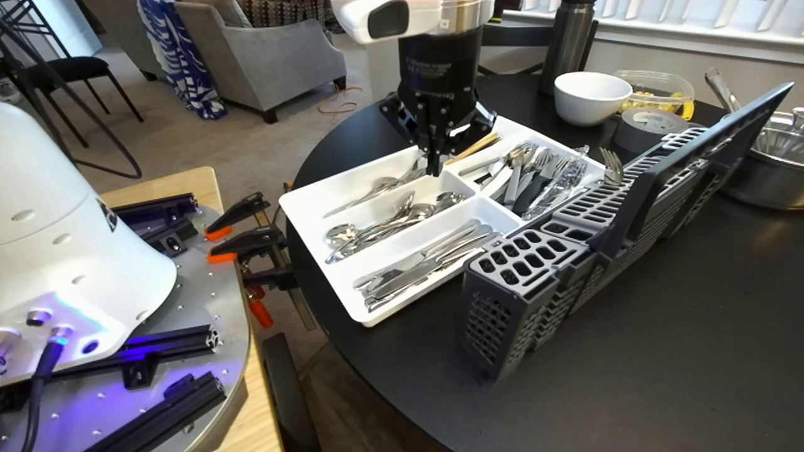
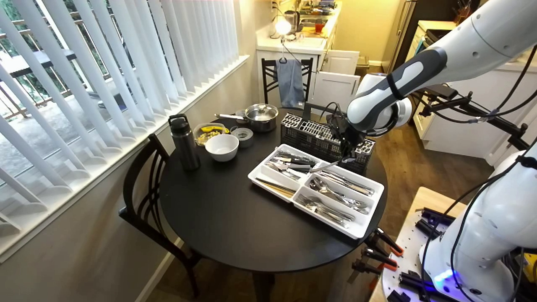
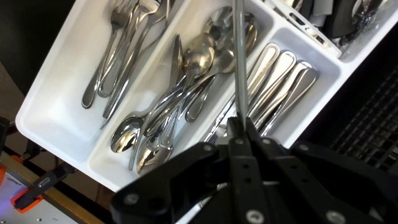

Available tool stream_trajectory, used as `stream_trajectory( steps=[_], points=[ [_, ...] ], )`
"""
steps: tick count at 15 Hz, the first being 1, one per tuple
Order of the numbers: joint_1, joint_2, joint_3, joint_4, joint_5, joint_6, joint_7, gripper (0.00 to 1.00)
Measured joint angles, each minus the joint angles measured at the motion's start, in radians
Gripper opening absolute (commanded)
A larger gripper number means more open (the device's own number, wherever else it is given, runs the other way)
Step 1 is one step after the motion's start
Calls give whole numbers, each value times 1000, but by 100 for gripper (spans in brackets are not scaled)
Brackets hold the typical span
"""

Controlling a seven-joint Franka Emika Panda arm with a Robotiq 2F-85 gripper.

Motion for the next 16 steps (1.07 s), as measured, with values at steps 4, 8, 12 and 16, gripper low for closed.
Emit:
stream_trajectory(
  steps=[4, 8, 12, 16],
  points=[
    [-49, -2, -5, -1, -8, 33, 80, 1],
    [-98, 7, -6, -6, -117, 89, 241, 1],
    [-137, 30, -4, -6, -389, 87, 499, 1],
    [-128, 38, 6, 4, -544, -42, 629, 1]
  ],
)
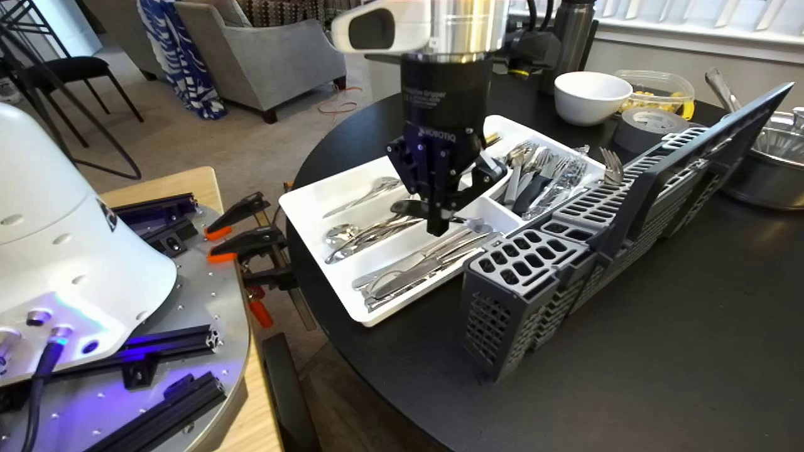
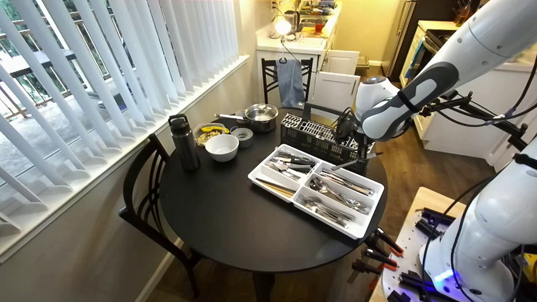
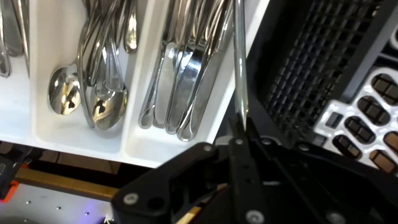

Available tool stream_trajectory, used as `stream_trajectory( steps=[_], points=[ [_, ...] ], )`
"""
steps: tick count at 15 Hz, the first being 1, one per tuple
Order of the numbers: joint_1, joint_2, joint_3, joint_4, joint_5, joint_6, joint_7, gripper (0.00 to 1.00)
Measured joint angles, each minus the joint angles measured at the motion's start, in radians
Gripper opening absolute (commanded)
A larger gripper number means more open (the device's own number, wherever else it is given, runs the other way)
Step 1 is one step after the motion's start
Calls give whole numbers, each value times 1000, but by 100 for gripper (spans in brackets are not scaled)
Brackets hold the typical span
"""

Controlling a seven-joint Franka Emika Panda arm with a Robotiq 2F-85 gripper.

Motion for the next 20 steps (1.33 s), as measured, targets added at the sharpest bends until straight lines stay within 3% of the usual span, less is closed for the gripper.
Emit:
stream_trajectory(
  steps=[4, 10, 16, 20],
  points=[
    [29, 1, 12, 17, 0, -109, 0, 1],
    [41, 25, 14, 36, 34, -104, -1, 1],
    [59, 95, 13, 45, 304, -18, -164, 1],
    [60, 135, 9, 45, 418, 50, -249, 1]
  ],
)
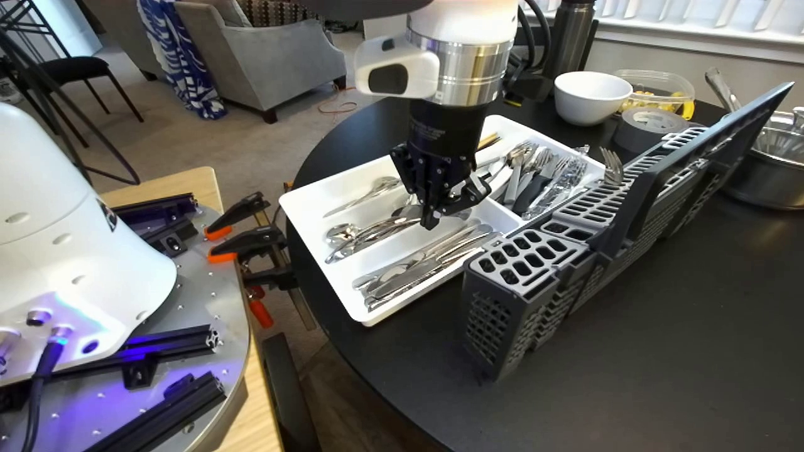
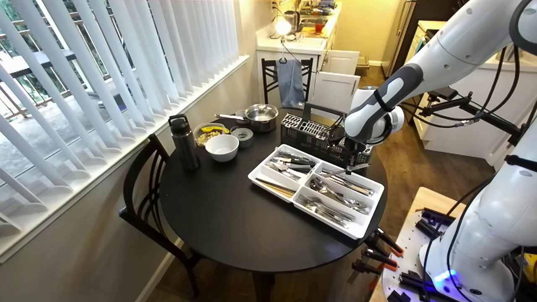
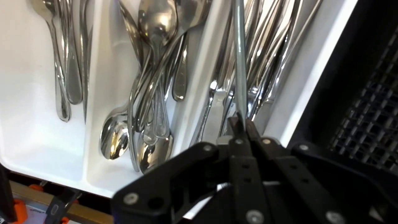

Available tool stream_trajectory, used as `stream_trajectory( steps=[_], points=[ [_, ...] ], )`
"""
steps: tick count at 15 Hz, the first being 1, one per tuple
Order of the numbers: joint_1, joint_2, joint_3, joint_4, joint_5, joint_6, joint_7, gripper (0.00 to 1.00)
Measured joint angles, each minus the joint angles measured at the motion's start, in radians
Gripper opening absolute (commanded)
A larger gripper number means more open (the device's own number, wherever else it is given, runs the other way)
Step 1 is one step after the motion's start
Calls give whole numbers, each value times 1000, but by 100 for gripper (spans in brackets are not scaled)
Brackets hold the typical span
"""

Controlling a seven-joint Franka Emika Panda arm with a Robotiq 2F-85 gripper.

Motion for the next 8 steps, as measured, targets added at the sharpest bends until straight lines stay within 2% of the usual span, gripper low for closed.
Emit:
stream_trajectory(
  steps=[1, 2, 8],
  points=[
    [0, 8, 0, 0, 22, 14, -16, 9],
    [1, 17, 1, 0, 43, 27, -31, 29],
    [5, 50, 5, 9, 115, 60, -79, 65]
  ],
)
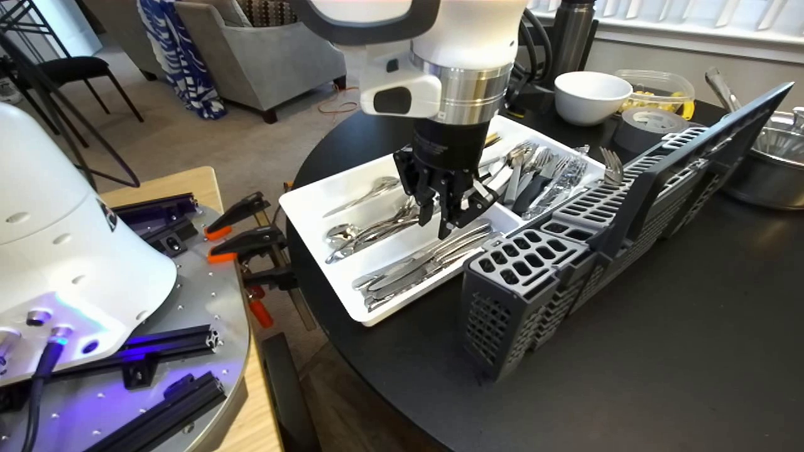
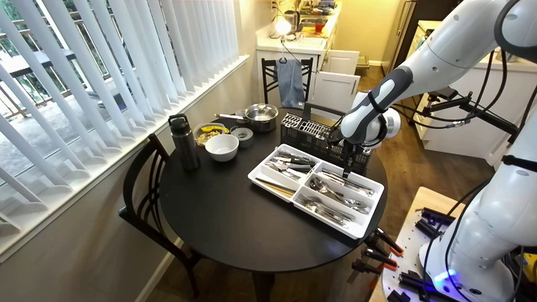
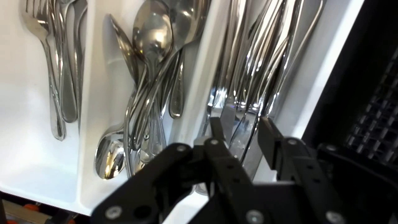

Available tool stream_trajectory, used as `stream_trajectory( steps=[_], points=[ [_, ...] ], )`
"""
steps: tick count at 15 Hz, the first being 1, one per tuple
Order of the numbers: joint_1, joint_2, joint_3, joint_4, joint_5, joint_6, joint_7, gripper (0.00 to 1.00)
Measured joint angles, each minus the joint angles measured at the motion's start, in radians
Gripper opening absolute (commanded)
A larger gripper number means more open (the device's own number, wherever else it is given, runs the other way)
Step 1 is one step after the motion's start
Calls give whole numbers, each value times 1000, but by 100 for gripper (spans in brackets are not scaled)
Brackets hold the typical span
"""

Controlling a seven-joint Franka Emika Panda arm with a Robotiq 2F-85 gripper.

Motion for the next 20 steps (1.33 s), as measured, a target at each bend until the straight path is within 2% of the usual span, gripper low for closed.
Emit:
stream_trajectory(
  steps=[5, 6, 12, 16, 20],
  points=[
    [9, -2, 1, 9, 2, 7, -15, 97],
    [10, -8, 2, 9, 2, 7, -31, 99],
    [43, -150, 8, -38, -20, 50, -132, 100],
    [50, -195, 30, -34, -164, 57, -162, 100],
    [47, -196, 43, -19, -368, 103, -164, 100]
  ],
)
